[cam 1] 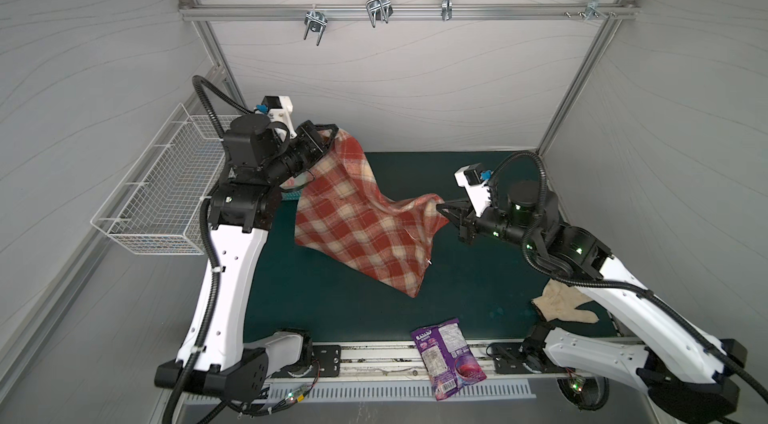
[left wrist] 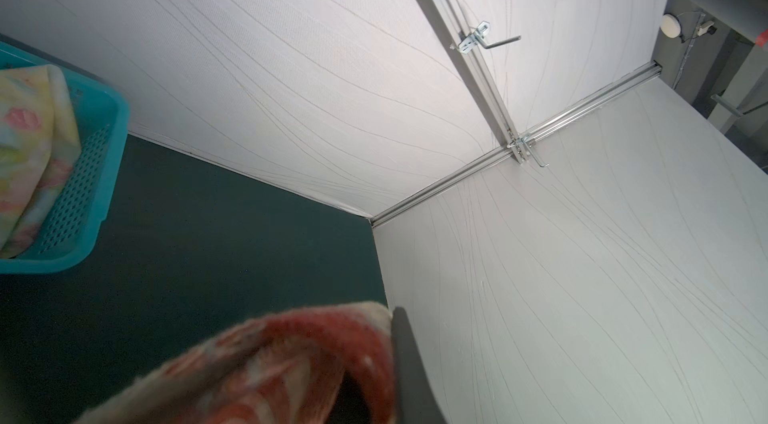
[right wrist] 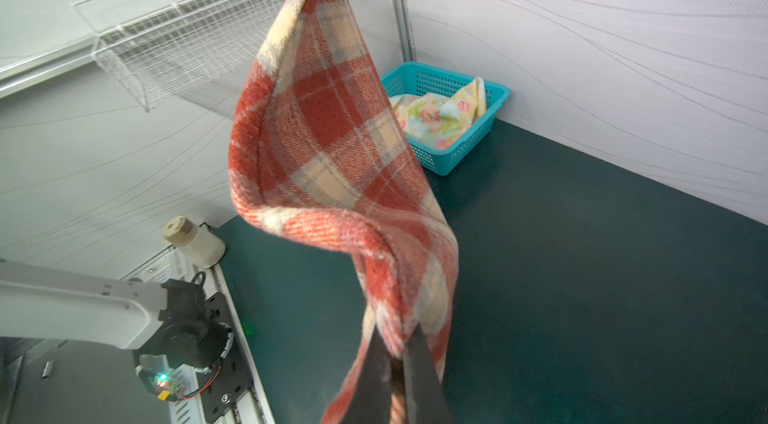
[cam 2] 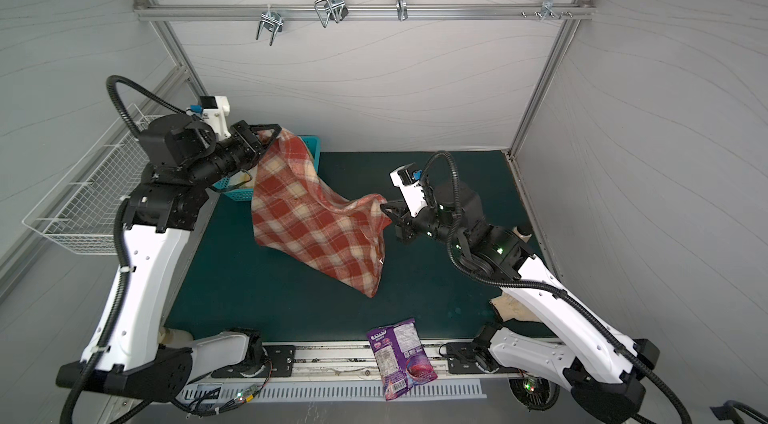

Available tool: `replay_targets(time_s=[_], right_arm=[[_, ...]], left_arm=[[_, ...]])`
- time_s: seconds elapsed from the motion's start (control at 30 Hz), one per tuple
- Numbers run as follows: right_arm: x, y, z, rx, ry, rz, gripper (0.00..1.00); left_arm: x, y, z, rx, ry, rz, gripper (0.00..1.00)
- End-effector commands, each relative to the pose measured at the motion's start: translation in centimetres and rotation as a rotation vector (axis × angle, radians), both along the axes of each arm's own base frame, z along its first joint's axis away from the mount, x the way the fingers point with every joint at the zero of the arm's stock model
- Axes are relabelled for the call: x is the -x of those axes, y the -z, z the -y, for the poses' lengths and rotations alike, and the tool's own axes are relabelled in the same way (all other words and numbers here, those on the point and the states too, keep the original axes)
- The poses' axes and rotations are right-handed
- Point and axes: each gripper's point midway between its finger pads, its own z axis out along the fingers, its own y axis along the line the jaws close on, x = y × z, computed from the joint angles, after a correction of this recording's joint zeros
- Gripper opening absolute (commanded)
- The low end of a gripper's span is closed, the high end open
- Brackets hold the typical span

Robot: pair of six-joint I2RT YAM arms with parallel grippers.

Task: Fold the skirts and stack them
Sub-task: 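Lift the skirt hem with the right gripper while the left gripper holds the other end, then lower the plaid skirt flat onto the table with both grippers, spreading it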

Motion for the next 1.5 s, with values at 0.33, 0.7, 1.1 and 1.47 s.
replay_targets(time_s=[0.33,0.7,1.1,1.47], right_arm=[[-11.3,11.8,8.0,0.028,0.428,-0.441,0.0],[-19.4,22.1,15.2,0.025,0.602,-0.721,0.0],[-24.9,26.4,20.4,0.087,0.804,-0.741,0.0],[-27.0,28.3,23.1,0.118,0.863,-0.818,0.0]], left_arm=[[-14.2,13.7,9.4,-0.08,0.192,-0.204,0.0],[-22.6,22.3,17.3,-0.06,0.256,-0.302,0.04],[-25.8,29.8,18.5,-0.027,0.191,-0.383,0.41],[-24.7,24.9,16.7,-0.037,0.13,-0.306,0.99]])
